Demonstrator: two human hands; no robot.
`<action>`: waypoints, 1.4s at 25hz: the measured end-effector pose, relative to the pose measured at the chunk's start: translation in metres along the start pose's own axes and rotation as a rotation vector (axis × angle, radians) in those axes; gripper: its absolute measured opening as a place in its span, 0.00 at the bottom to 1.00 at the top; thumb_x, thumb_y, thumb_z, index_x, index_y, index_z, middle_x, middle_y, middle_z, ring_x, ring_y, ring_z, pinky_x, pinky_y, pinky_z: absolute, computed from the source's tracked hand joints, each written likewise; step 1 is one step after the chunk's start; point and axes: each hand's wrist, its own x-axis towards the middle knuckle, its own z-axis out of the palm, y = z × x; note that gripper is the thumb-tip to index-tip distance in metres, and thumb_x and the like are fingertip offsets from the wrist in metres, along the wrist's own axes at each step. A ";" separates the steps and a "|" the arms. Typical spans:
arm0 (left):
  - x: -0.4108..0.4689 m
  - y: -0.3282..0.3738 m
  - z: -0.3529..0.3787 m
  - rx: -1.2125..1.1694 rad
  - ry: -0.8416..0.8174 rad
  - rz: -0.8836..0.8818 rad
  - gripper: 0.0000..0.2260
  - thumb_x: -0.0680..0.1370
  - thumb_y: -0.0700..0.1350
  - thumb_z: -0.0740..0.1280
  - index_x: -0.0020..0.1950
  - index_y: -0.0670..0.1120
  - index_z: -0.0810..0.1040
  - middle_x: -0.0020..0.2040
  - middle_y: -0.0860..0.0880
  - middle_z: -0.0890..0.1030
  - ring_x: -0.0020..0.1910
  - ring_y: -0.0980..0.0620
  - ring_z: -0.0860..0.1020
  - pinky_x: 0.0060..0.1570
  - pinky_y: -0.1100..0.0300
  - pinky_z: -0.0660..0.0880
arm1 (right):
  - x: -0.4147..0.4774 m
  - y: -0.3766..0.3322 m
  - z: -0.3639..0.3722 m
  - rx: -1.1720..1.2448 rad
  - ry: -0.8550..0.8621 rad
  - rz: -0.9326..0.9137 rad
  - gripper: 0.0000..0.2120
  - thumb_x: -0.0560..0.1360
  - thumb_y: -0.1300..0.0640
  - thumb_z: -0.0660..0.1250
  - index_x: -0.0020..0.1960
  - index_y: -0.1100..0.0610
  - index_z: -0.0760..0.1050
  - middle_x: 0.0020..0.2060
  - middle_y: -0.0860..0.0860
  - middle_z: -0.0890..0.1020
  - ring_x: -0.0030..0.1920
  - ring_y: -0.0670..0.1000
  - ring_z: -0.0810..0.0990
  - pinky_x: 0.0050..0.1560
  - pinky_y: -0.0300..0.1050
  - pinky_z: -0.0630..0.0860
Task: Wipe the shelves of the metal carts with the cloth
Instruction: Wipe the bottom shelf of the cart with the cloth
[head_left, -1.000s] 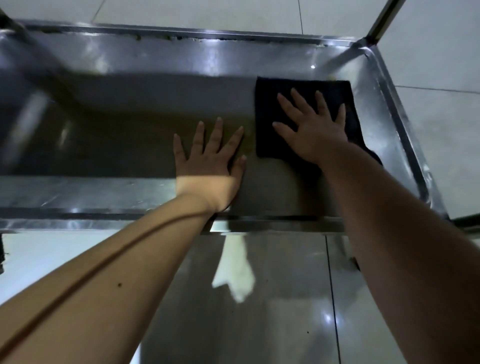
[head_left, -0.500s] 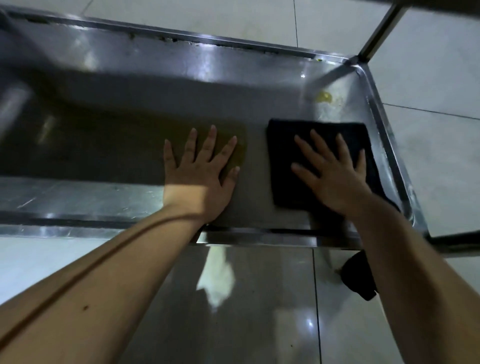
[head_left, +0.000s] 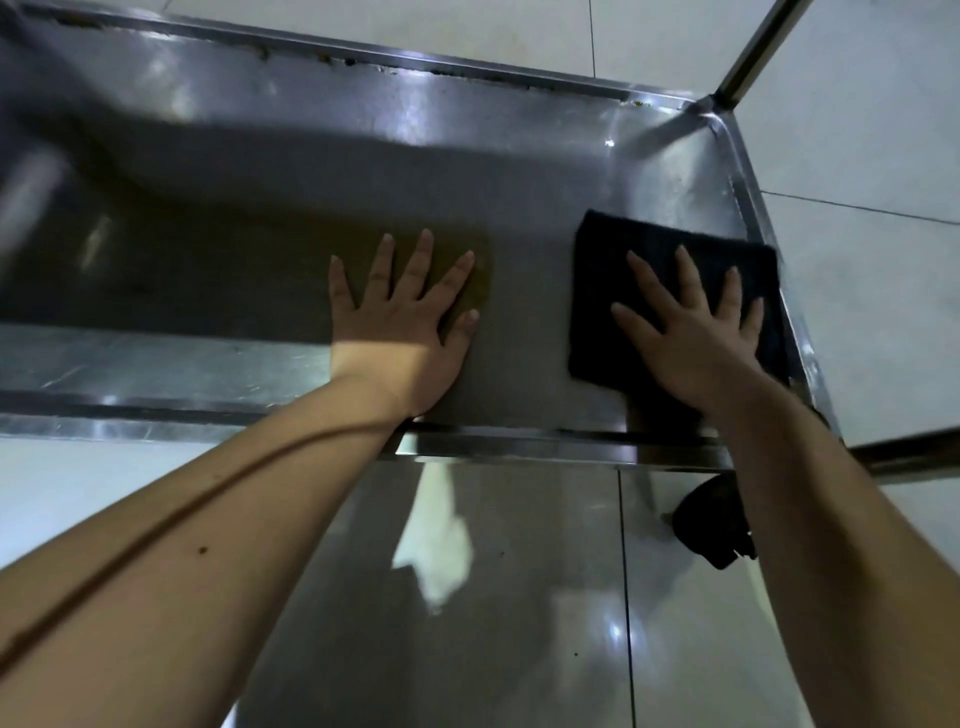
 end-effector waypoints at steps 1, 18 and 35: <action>-0.001 0.001 0.000 0.004 0.004 0.000 0.25 0.80 0.63 0.47 0.77 0.66 0.48 0.80 0.54 0.47 0.79 0.45 0.44 0.72 0.34 0.38 | -0.026 -0.004 0.009 -0.024 -0.004 0.005 0.28 0.76 0.30 0.44 0.74 0.28 0.39 0.78 0.43 0.40 0.77 0.63 0.37 0.74 0.65 0.36; 0.009 -0.109 -0.024 0.057 -0.023 -0.087 0.25 0.81 0.62 0.47 0.78 0.65 0.47 0.80 0.55 0.45 0.79 0.44 0.43 0.72 0.34 0.39 | -0.029 -0.166 0.038 -0.074 0.017 -0.282 0.27 0.77 0.31 0.40 0.73 0.30 0.33 0.78 0.47 0.36 0.74 0.70 0.33 0.69 0.74 0.35; 0.005 -0.113 -0.020 0.036 -0.023 -0.069 0.23 0.82 0.58 0.47 0.78 0.65 0.47 0.80 0.56 0.45 0.79 0.44 0.44 0.72 0.33 0.41 | -0.110 -0.162 0.056 -0.098 -0.087 -0.309 0.27 0.73 0.33 0.30 0.70 0.31 0.25 0.76 0.45 0.31 0.73 0.69 0.30 0.68 0.69 0.30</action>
